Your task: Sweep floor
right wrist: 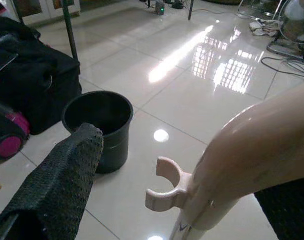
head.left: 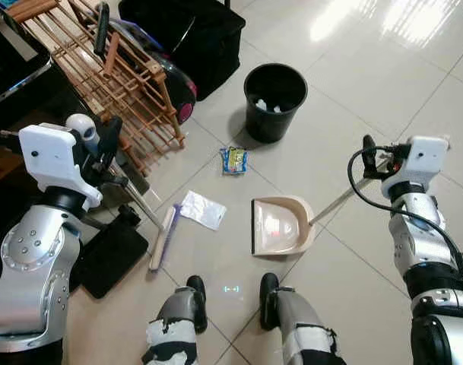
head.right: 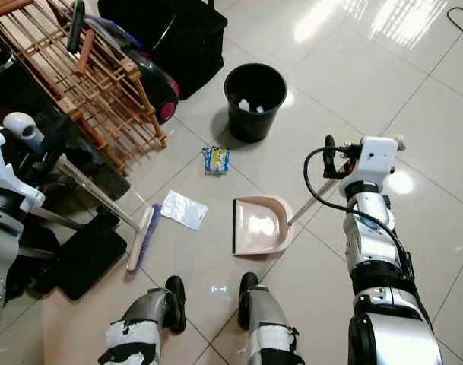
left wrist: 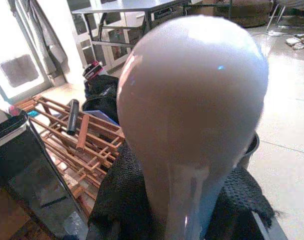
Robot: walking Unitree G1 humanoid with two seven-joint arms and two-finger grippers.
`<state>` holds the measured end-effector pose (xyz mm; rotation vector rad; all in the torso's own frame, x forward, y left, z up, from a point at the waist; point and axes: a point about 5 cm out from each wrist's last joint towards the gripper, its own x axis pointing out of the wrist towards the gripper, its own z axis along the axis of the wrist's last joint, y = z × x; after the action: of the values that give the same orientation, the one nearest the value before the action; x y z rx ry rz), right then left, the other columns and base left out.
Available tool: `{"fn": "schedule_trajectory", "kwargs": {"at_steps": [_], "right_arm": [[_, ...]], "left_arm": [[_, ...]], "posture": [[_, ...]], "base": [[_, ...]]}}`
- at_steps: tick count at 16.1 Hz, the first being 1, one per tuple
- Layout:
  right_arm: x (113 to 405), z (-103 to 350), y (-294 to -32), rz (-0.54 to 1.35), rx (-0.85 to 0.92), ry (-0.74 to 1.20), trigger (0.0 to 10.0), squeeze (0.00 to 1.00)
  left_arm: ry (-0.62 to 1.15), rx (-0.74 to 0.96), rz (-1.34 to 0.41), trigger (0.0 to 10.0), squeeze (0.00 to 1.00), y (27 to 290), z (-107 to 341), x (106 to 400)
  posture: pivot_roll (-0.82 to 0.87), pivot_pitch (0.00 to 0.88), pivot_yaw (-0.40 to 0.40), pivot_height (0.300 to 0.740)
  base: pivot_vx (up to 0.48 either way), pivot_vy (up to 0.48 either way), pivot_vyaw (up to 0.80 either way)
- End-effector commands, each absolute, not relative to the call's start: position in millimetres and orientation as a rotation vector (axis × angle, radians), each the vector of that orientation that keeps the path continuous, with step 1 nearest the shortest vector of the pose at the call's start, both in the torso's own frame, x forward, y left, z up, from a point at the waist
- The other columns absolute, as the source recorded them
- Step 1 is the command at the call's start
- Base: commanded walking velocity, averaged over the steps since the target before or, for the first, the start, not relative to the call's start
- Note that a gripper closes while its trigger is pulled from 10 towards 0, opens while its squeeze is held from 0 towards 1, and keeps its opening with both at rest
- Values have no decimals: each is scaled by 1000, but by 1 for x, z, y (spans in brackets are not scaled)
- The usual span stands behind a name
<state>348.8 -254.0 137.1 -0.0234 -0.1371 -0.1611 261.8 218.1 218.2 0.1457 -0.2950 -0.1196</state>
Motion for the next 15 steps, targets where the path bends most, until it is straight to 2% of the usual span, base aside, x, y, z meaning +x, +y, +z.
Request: {"fn": "schedule_trajectory", "kwargs": {"at_steps": [1,2,3,4,10,11,13,14,15], "right_arm": [[344,132,-264,-208,-25,-127,3922,0],[344,131,-263,-217,-23,-133,9255,0],[344,130,-263,-218,-23,-136,9255,0],[343,129,-261,-217,-18,-143,10000,0],[340,127,-258,-228,-4,-178,10000,0],[340,127,-258,-230,-2,-185,0,0],[339,124,-260,-244,9,-170,0,0],[339,122,-261,-254,12,-164,10000,0],[338,122,-261,-257,14,-164,10000,0]], "left_arm": [[-328,161,-116,10000,0,221,225,259],[-329,161,-118,10000,0,221,225,259],[-329,162,-119,10000,0,221,225,259],[-330,161,-121,10000,0,221,225,259],[-337,164,-133,10000,0,221,226,259],[-338,165,-136,10000,0,220,227,259],[-340,162,-144,10000,0,218,226,260],[-341,160,-149,10000,0,218,226,260],[-341,159,-155,10000,0,217,225,260]], "posture": [[85,322,19,740],[85,322,19,740],[85,322,19,740],[89,314,24,740],[92,301,32,740],[92,299,32,740],[90,295,34,740],[90,293,34,740],[90,292,36,740]], "base": [[0,0,0],[0,0,0],[0,0,0],[0,0,0],[0,0,0],[0,0,0],[0,0,0],[0,0,0],[0,0,0]]}}
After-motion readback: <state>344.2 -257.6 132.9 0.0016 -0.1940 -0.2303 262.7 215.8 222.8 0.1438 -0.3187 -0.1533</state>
